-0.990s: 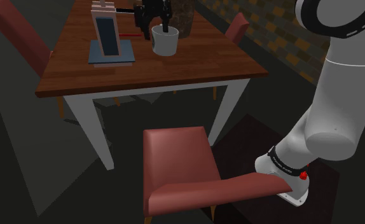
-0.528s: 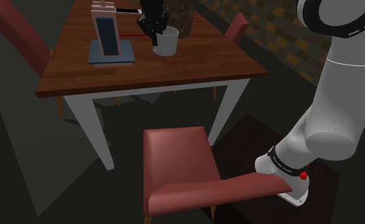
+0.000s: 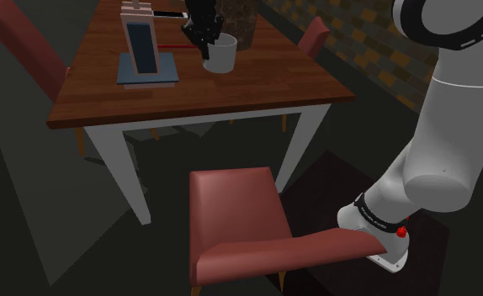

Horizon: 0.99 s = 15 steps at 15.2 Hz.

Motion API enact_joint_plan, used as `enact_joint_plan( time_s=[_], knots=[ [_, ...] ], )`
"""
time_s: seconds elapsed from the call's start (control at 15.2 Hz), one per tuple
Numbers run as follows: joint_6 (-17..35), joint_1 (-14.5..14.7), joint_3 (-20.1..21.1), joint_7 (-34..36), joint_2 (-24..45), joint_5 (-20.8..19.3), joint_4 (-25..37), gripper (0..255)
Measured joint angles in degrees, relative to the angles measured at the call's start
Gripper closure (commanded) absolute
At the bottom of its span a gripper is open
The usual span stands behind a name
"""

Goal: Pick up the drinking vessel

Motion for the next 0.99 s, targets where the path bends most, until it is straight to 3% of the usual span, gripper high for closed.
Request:
enact_joint_plan(
  time_s=[0.53, 0.99],
  knots=[
    [-7.0, 0.8, 0.0, -0.3, 2.4, -0.5, 9.4, 255],
    [-15.4, 2.4, -0.2, -0.6, 7.0, -1.6, 22.5, 255]
  ],
)
